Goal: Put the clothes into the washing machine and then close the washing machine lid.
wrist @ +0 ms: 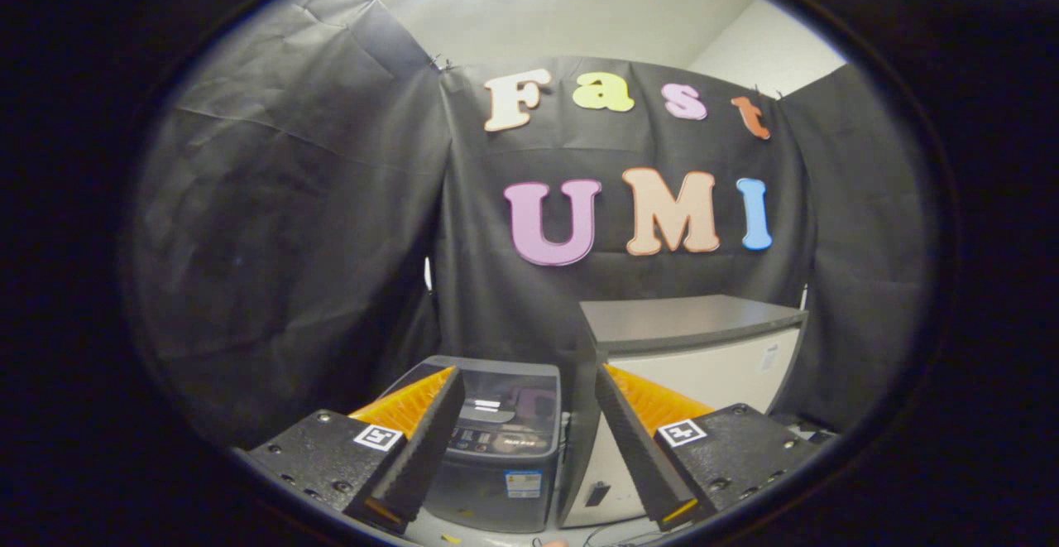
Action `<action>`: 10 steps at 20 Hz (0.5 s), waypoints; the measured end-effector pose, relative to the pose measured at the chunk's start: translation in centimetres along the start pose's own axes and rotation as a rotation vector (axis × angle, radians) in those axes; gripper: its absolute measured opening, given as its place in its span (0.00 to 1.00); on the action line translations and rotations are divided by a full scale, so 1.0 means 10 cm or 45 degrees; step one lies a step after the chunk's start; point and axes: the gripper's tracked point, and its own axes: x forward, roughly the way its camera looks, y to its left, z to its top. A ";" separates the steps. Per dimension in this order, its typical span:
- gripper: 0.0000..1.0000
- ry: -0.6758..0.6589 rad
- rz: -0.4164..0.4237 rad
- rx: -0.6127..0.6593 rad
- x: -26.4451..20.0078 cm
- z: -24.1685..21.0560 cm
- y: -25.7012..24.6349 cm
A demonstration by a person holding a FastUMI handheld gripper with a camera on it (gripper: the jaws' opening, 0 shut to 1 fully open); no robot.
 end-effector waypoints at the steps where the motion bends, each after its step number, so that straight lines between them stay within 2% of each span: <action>1: 0.96 -0.001 0.007 0.011 -0.04 -0.02 -0.01; 4: 0.97 -0.018 -0.045 -0.014 -0.12 -0.12 -0.21; 7: 0.97 0.030 -0.100 0.053 -0.11 -0.26 -0.42; 10: 0.97 -0.016 -0.110 0.098 -0.12 -0.17 -0.47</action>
